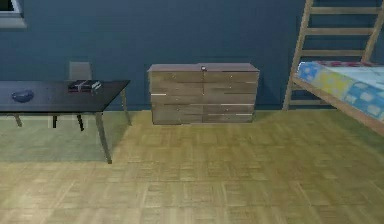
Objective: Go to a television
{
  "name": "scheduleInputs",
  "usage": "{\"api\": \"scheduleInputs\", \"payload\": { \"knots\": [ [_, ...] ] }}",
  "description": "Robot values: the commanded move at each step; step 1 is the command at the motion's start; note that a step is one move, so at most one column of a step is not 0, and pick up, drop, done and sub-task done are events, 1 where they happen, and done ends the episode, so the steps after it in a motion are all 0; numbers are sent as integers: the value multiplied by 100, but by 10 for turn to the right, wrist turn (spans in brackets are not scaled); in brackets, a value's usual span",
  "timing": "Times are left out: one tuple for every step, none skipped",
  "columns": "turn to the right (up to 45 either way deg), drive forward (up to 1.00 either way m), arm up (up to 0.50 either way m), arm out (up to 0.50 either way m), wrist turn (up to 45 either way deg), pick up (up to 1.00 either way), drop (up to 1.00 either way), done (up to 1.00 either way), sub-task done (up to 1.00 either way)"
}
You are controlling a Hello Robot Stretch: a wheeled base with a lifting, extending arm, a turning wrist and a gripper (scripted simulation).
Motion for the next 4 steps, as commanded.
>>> {"api": "scheduleInputs", "payload": {
  "knots": [
    [-450,0,0,0,0,0,0,0,0],
    [0,20,0,0,0,0,0,0,0],
    [-210,0,0,0,0,0,0,0,0],
    [0,100,0,0,0,0,0,0,0]
  ]
}}
